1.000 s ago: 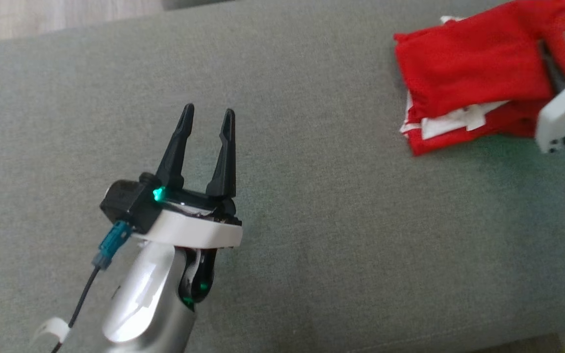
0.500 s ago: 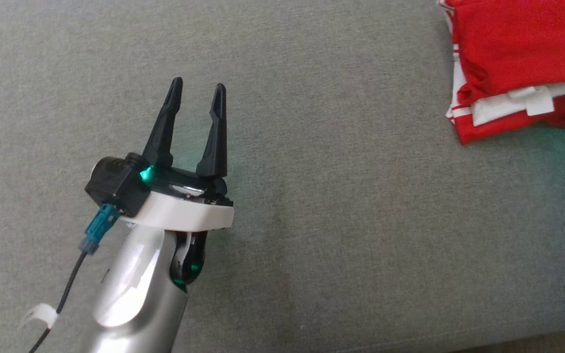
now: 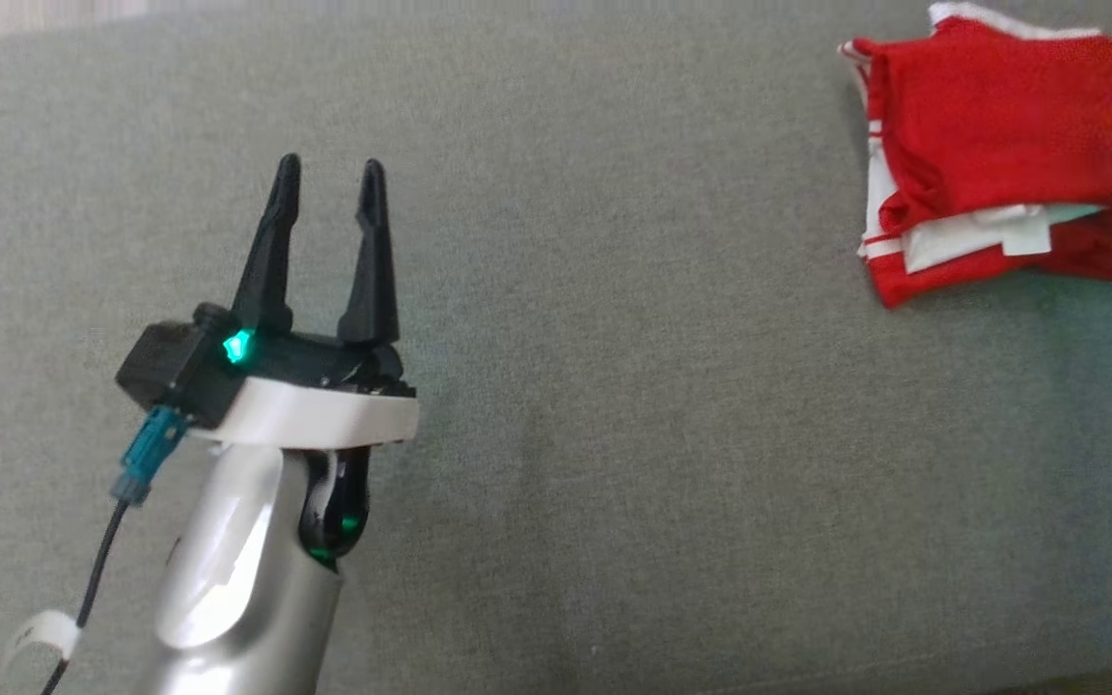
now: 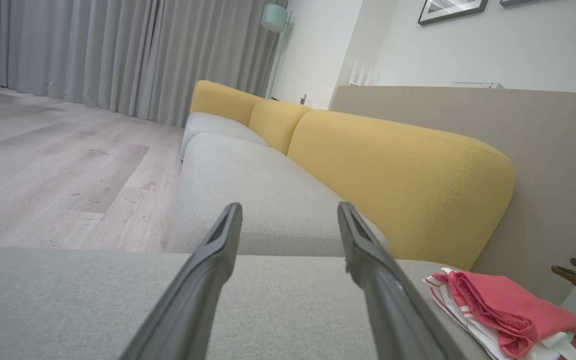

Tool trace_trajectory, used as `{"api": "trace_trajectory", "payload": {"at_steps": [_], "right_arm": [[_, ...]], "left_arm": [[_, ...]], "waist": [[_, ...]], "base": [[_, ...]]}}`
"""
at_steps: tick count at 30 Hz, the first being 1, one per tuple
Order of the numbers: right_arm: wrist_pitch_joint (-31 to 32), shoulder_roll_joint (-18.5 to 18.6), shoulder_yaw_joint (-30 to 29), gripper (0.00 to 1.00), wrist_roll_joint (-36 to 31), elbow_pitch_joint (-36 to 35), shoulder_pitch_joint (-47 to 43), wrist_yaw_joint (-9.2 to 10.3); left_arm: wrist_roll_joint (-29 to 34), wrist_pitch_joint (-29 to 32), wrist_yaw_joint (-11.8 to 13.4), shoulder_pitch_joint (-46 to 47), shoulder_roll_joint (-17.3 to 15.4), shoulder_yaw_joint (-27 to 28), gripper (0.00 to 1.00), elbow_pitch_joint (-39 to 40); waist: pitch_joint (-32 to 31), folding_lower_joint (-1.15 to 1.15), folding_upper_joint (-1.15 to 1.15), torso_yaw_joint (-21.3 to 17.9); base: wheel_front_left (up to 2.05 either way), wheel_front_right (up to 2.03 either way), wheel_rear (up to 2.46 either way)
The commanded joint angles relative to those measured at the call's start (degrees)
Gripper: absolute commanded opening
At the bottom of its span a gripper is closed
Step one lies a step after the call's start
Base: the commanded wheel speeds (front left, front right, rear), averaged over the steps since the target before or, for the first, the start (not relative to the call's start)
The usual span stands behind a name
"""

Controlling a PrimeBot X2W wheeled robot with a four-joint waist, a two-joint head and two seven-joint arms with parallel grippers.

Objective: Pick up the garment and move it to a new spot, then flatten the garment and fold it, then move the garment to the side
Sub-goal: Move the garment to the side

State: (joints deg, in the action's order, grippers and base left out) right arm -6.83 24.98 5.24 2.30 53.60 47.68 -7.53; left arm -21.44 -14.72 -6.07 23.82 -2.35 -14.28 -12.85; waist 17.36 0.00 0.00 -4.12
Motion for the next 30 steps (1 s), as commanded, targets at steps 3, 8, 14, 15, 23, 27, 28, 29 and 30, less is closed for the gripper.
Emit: {"api": "trace_trajectory", "payload": {"at_steps": [3,8,14,15,23,27,28,29,30], "right_arm": [[-1.5,-2.7,0.6,1.0,0.5,-4.5,0.7,0.04],[-1.9,-7.6,1.9,1.0,3.7,-10.8,-0.7,0.04],[-1.5,-14.2,1.0,1.0,8.5,-21.3,-6.0,0.04],[-1.5,-15.4,0.5,1.0,9.0,-23.0,-7.4,0.04],[-3.9,-21.6,-1.5,1.0,11.6,-31.8,-20.7,0.04],[-6.1,-22.0,-0.4,1.0,13.7,-32.5,-27.8,0.04],[-6.6,-22.1,0.0,1.0,14.7,-32.2,-29.3,0.04],[-7.0,-22.1,0.4,1.0,15.5,-32.0,-30.6,0.04],[-7.3,-22.1,0.7,1.0,16.0,-31.8,-31.6,0.04]], "left_arm": [[0.4,-0.3,-0.1,-1.6,-0.5,3.5,1.0,1.6],[0.4,-0.3,0.2,-4.2,-0.5,5.3,1.0,1.4],[0.2,-0.3,0.9,-7.3,-0.5,6.4,1.0,1.5],[0.2,-0.3,1.0,-7.7,-0.5,6.5,1.0,1.5],[-0.1,-0.3,1.6,-10.9,-0.5,6.8,1.0,0.3],[-0.7,-0.3,1.1,-12.7,-0.5,6.9,1.0,-0.5],[-0.9,-0.3,1.0,-13.2,-0.5,7.0,1.0,-0.7],[-0.9,-0.3,0.9,-13.6,-0.5,7.1,1.0,-0.8],[-1.0,-0.3,0.7,-14.1,-0.5,7.3,1.0,-0.9]], "waist": [[-4.0,0.0,0.0,-0.4],[-7.9,0.0,0.0,-0.3],[-11.3,0.0,0.0,0.8],[-11.7,0.0,0.0,1.0],[-13.6,0.0,0.0,2.8],[-14.4,0.0,0.0,3.4],[-14.6,0.0,0.0,3.5],[-14.8,0.0,0.0,3.6],[-14.9,0.0,0.0,3.6]], "base": [[0.0,0.0,0.0],[0.0,0.0,0.0],[0.0,0.0,0.0],[0.0,0.0,0.0],[0.0,0.0,0.0],[0.0,0.0,0.0],[0.0,0.0,0.0],[0.0,0.0,0.0],[0.0,0.0,0.0]]}}
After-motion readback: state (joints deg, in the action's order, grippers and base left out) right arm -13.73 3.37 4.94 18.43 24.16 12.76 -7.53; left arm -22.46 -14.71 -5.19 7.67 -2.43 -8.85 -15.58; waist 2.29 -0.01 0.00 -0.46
